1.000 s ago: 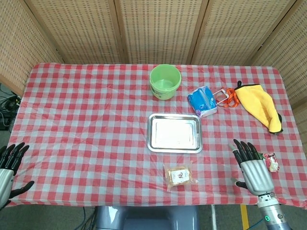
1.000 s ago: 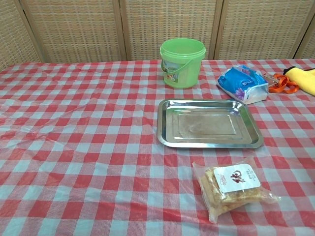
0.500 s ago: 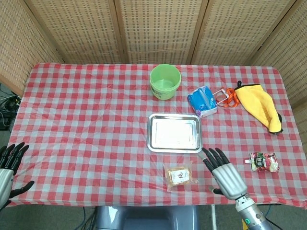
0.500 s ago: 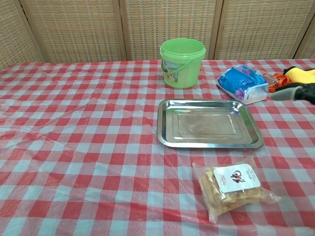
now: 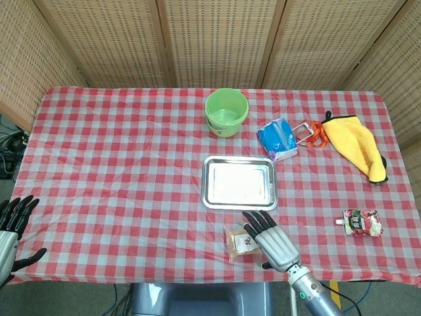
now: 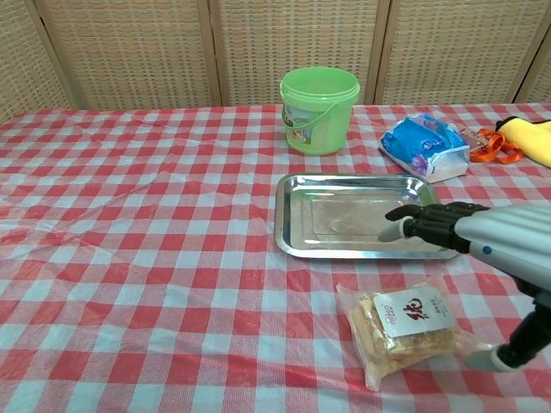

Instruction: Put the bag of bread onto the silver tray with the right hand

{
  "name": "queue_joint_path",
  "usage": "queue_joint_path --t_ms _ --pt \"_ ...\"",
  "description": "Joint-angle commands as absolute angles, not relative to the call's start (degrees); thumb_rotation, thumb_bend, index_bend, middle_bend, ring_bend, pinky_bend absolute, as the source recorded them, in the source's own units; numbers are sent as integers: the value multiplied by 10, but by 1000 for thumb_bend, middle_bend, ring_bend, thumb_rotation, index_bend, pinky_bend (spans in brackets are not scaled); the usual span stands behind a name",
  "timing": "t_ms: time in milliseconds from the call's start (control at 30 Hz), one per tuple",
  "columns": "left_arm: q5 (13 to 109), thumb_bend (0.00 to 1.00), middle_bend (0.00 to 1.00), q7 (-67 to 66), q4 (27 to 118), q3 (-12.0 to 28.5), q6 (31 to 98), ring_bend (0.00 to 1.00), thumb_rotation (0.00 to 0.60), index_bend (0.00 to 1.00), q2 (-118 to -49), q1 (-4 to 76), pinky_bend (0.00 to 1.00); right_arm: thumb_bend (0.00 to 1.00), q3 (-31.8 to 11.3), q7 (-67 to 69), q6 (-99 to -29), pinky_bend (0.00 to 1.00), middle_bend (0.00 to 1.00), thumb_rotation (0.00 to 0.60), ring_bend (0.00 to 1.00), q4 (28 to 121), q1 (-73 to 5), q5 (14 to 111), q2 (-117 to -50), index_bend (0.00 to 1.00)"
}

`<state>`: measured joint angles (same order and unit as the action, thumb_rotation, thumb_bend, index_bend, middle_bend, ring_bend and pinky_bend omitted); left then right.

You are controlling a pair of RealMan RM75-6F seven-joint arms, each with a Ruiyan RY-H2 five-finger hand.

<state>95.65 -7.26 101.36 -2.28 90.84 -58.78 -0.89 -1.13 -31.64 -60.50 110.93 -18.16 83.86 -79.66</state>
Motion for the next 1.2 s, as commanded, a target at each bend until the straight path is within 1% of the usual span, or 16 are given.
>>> queue_joint_path --t_ms 33,467,567,667,733,800,867,933,967,1033,1100,1200 --pt "957 0 0 -74 1014 -23 908 0 600 0 -588 -9 0 89 -16 -329 -593 0 0 600 0 1097 -192 816 -815 148" --pt "957 0 0 -74 1014 -24 907 0 600 0 -589 -8 0 89 -17 -356 -576 0 0 600 0 1069 -219 748 -851 155" --pt "957 0 0 -75 1014 -24 907 0 600 0 -589 -8 0 89 -16 -358 -574 0 0 600 0 1063 -225 737 -857 172" --pt "956 0 0 -75 1013 -24 907 0 600 0 -589 -8 0 90 -16 -359 -573 12 21 600 0 1057 -230 731 -863 216" --pt "955 0 0 -74 1014 -23 907 0 600 0 -589 -8 0 96 -14 -359 -574 65 62 600 7 1051 -232 730 -867 247" --pt "955 0 0 -74 1014 -23 907 0 600 0 -589 -8 0 104 -13 -358 -575 118 98 600 37 1047 -233 727 -870 272" --pt "956 0 0 -74 1014 -24 907 0 600 0 -589 -8 0 116 -12 -356 -576 183 157 600 110 1044 -234 726 -873 317" --pt "956 0 0 -75 1013 -24 906 0 600 0 -589 -7 0 131 -9 -353 -579 271 265 600 232 1039 -236 728 -876 401" --pt "956 0 0 -74 1013 -24 906 0 600 0 -590 -7 0 135 -8 -351 -582 309 302 600 270 1036 -236 731 -878 429" --pt "956 0 0 -74 1013 -24 906 0 600 0 -589 -8 0 145 -7 -350 -585 417 383 600 353 1034 -236 732 -880 495" --pt "957 0 0 -74 1014 -24 907 0 600 0 -589 -8 0 151 -5 -348 -591 454 412 600 385 1032 -236 737 -882 523" --pt "958 0 0 -73 1014 -25 908 0 600 0 -589 -8 0 154 -3 -343 -597 459 424 600 397 1032 -236 744 -882 535"
